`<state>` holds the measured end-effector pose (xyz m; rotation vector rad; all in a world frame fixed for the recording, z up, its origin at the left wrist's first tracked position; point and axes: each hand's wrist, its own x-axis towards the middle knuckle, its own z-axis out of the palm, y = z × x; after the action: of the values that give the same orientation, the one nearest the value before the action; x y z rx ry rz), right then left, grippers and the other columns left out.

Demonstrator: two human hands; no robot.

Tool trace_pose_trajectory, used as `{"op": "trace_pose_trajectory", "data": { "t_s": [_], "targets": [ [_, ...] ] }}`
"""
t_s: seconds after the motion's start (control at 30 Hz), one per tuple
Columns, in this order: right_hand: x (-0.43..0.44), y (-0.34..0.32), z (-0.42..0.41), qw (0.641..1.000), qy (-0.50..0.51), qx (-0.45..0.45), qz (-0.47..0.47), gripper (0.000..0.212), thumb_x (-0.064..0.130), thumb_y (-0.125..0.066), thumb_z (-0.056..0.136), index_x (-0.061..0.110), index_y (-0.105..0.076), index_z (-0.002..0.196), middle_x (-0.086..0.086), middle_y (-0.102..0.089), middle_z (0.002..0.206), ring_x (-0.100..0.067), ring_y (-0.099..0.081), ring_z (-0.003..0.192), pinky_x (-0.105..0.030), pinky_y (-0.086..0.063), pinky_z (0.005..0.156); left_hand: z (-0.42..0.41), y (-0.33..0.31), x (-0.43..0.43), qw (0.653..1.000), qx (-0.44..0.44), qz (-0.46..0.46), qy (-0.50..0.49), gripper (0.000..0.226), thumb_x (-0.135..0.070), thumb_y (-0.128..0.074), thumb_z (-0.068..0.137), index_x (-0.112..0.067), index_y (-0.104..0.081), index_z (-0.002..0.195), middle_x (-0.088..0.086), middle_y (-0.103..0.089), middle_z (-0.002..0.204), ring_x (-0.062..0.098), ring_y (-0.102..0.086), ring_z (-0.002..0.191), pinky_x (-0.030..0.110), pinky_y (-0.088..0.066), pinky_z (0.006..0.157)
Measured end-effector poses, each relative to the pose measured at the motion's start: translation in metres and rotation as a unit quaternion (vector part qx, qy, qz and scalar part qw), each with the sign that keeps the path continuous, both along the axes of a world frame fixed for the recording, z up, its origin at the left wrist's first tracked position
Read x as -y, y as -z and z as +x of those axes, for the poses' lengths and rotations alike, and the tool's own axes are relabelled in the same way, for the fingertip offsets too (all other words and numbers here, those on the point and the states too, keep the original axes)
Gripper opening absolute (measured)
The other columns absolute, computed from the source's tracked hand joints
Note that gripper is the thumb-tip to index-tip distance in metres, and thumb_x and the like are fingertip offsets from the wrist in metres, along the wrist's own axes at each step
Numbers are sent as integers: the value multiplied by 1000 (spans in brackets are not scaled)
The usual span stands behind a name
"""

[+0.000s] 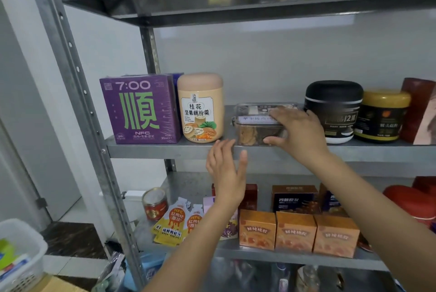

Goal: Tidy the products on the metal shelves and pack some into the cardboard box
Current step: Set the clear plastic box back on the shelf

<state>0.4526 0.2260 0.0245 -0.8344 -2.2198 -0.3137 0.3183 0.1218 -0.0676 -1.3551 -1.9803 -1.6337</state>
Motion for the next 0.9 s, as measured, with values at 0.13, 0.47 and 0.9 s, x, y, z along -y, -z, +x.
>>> {"op": "trace_pose_trajectory", "data": {
  "t_s": [0.13,0.47,0.9],
  "targets": [
    [8,20,1,997,4,-40,59,77,43,-82,69,15,-56,135,-7,-58,137,-29,-51,129,-63,-34,103,1,-24,5,996,-12,89,-12,64,-59,-34,94,-16,-45,140,7,-40,143,17,-29,134,26,-20,112],
    [24,46,7,984,-97,-141,44,76,53,-53,88,26,-22,152,7,-21,160,-15,-15,148,-64,-19,113,5,-56,1,970,191,23,147,46,-31,-48,101,-19,-43,145,-6,-48,143,6,-44,127,20,-33,99],
    [55,57,2,760,-240,-501,-337,88,17,-70,84,38,-11,146,11,-33,145,-5,-36,133,-13,-38,94,1,-36,26,920,209,-43,330,74,-38,-61,93,-42,-11,148,-28,-35,142,-7,-33,130,12,-29,103]
  ]
}}
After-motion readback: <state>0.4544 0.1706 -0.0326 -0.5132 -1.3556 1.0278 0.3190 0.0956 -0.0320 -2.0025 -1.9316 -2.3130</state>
